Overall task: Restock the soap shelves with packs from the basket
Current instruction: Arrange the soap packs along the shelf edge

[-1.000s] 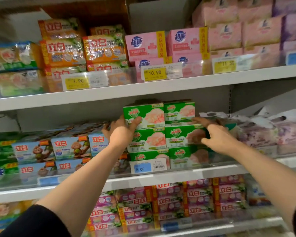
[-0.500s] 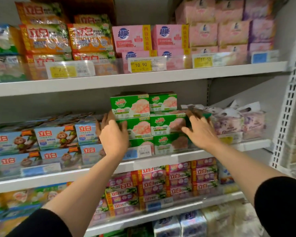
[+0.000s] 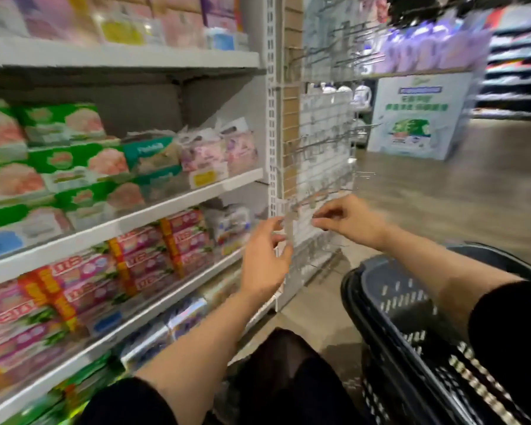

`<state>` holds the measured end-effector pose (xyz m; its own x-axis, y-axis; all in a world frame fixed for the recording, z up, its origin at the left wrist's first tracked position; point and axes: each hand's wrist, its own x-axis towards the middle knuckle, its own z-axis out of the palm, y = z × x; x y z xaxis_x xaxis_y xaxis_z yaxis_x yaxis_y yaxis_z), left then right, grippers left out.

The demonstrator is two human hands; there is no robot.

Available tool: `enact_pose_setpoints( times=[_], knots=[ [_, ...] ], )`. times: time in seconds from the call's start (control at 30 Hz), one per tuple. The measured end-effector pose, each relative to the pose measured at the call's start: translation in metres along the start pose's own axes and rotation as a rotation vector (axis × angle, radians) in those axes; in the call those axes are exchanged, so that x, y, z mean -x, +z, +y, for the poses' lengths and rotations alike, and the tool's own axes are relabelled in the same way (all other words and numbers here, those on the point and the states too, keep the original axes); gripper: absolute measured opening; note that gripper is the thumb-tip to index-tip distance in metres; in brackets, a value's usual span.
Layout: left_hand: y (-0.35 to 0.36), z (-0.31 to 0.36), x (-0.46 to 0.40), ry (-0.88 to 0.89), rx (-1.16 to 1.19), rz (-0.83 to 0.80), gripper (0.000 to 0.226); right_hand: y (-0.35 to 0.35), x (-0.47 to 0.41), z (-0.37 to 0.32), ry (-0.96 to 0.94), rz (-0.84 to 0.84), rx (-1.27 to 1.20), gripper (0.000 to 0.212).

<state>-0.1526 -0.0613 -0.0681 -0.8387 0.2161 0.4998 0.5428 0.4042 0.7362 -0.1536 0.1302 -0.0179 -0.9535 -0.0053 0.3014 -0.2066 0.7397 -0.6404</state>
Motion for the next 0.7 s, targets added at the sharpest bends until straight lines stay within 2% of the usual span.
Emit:
enact_pose_setpoints(
  times=[0.07, 0.13, 0.27, 0.33, 0.43, 0.53, 0.63, 0.7],
  knots=[
    [0.057, 0.027, 0.013, 0.029, 0.09, -0.243, 0.045, -0.029, 0.042, 0.04, 0.102, 0.065, 0.086, 0.016],
    [0.108, 0.048, 0.03, 0.1, 0.078, -0.463, 0.04, -0.053, 0.084, 0.079, 0.209, 0.11, 0.148, 0.013],
    [0.186, 0.065, 0.069, 0.305, -0.1, -0.737, 0.04, -0.078, 0.167, 0.153, 0.447, 0.158, 0.229, 0.016],
    [0.203, 0.067, 0.081, 0.432, -0.254, -0.797, 0.044, -0.077, 0.206, 0.184, 0.559, 0.13, 0.209, 0.015],
    [0.212, 0.066, 0.077, 0.631, -0.406, -0.859, 0.049, -0.062, 0.255, 0.228, 0.697, 0.035, 0.206, 0.017],
    [0.218, 0.067, 0.074, 0.816, -0.434, -1.03, 0.05, -0.035, 0.282, 0.26, 0.822, -0.159, 0.204, 0.026],
    [0.222, 0.064, 0.074, 0.868, -0.478, -1.153, 0.057, -0.01, 0.291, 0.28, 0.95, -0.358, 0.192, 0.036],
    [0.222, 0.065, 0.072, 0.882, -0.503, -1.171, 0.052, 0.005, 0.297, 0.288, 0.991, -0.447, 0.168, 0.044]
  ],
)
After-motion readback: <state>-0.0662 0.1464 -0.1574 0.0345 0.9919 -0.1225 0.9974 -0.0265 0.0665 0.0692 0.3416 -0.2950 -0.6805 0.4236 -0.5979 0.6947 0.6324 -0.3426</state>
